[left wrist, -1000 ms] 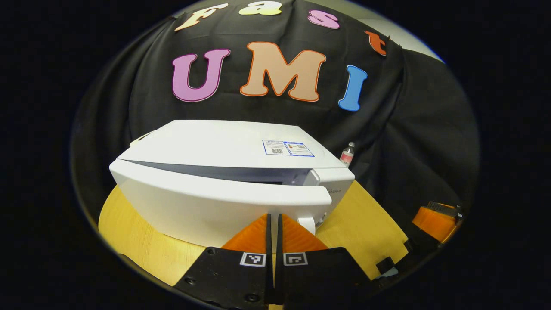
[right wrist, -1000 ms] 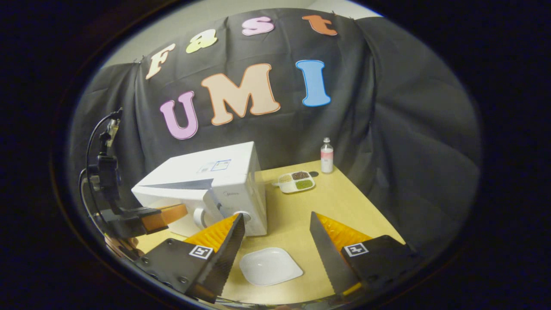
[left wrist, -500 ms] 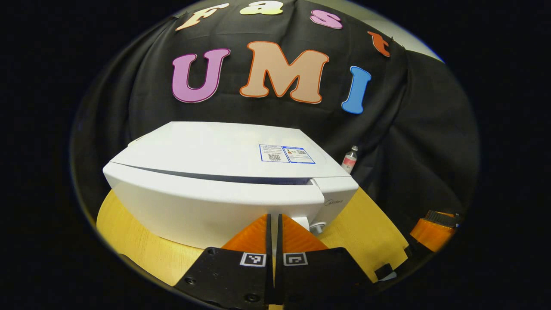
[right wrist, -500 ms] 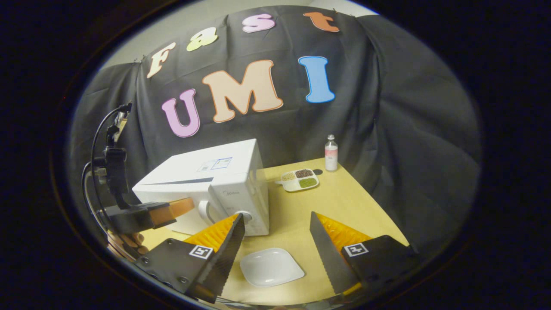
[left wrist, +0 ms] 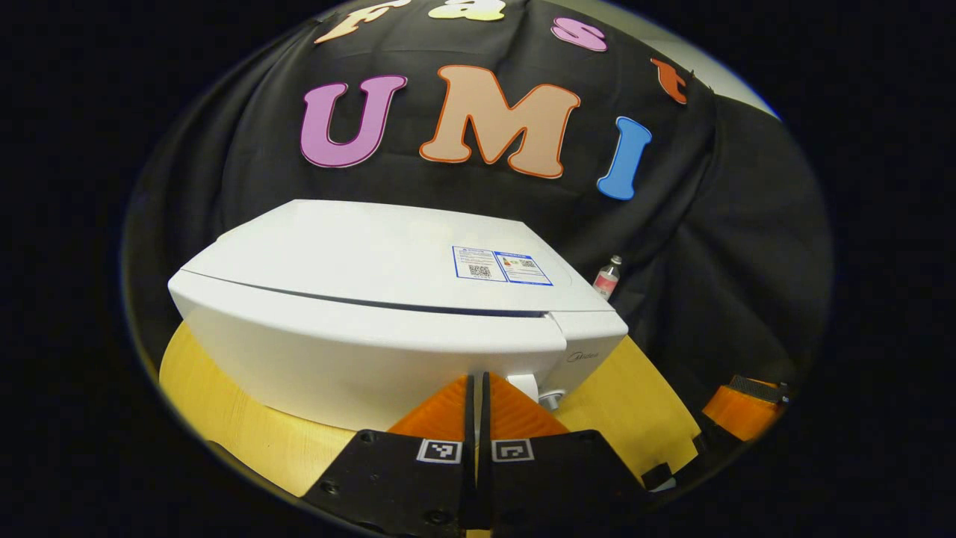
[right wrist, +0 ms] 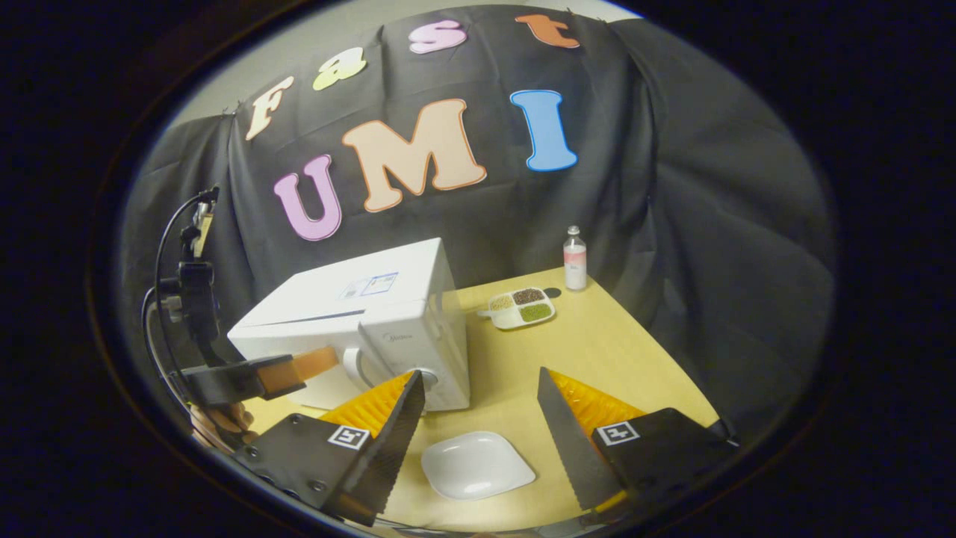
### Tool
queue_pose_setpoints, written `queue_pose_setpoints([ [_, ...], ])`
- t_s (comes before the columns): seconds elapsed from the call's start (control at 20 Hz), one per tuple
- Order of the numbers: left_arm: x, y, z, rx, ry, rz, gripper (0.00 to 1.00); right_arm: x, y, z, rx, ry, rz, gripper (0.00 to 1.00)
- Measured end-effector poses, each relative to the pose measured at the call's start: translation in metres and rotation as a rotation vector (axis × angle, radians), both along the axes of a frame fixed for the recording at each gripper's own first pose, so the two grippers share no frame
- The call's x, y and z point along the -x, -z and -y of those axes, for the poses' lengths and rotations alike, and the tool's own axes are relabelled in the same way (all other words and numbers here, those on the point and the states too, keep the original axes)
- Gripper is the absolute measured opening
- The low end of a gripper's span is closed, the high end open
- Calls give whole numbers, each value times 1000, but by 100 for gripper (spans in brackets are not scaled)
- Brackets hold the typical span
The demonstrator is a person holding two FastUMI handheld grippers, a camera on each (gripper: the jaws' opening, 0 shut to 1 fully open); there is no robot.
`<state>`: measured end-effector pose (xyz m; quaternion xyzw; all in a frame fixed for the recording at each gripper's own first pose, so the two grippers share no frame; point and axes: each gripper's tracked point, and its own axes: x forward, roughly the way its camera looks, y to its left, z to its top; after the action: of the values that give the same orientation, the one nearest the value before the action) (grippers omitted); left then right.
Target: Open the microwave oven with the left hand, put the food in, and close the microwave oven.
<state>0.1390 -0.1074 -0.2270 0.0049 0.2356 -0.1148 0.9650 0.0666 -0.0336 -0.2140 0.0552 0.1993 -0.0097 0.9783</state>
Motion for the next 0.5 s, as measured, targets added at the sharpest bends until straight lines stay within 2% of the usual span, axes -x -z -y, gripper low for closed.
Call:
queue_pose_setpoints([
  [0.05,1,-2,-4,0,-2,2,1,0,1,0,4,-2,-4,99],
  [0.1,1,-4,-4,-1,-2,4,2,0,3,-1,7,-4,-8,89],
  [0.35,-1,-5,-4,64,-34,3,1,1,2,2,14,0,-8,89],
  [0.4,-7,-9,-10,50,-60,22,1,2,2,3,15,0,-11,89],
  [0.5,-7,-5,-9,66,-62,2,1,5,3,3,20,-3,-14,89],
])
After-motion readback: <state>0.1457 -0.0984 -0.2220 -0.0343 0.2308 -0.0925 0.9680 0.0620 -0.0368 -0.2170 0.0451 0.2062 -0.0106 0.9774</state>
